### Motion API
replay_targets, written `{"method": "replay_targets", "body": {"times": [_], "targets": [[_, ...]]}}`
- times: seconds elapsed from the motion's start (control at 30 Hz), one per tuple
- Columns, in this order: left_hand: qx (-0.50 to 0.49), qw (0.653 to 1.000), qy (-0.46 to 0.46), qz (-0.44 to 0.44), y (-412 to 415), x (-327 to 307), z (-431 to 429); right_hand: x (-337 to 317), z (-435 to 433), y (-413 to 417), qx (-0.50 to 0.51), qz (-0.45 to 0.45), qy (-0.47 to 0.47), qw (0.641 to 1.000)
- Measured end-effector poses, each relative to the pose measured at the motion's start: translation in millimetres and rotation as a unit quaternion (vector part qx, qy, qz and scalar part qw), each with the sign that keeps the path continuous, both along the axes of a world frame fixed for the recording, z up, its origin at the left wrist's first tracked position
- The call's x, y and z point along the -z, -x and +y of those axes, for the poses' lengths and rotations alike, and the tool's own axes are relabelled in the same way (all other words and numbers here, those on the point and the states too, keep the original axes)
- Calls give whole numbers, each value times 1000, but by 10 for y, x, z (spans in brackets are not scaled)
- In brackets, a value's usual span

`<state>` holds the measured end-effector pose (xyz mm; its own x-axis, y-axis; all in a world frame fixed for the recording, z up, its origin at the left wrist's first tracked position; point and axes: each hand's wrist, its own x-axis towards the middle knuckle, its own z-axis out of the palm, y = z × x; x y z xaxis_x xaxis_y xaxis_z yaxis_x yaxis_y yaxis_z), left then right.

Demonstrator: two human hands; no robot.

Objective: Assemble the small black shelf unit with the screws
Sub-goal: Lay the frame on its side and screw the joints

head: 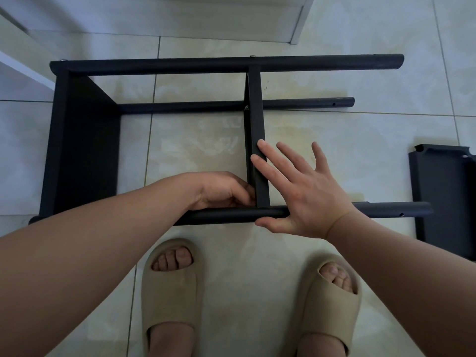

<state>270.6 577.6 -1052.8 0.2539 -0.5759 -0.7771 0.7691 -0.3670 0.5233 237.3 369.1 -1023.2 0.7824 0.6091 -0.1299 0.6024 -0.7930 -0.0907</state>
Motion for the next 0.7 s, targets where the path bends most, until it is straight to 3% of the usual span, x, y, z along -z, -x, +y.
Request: {"method": "replay_targets", "body": {"times": [0.17, 0.47, 0.7], "targets": [[-3, 1000, 10, 28, -7, -11, -7, -1, 1, 0, 2, 2, -4, 1000], [-36, 999, -1, -8, 1, 21, -8, 2, 1, -4, 1, 7, -1, 1000], [-2, 1000, 11, 5, -4, -5, -4, 7, 4, -5, -1, -1, -4, 1000]]}}
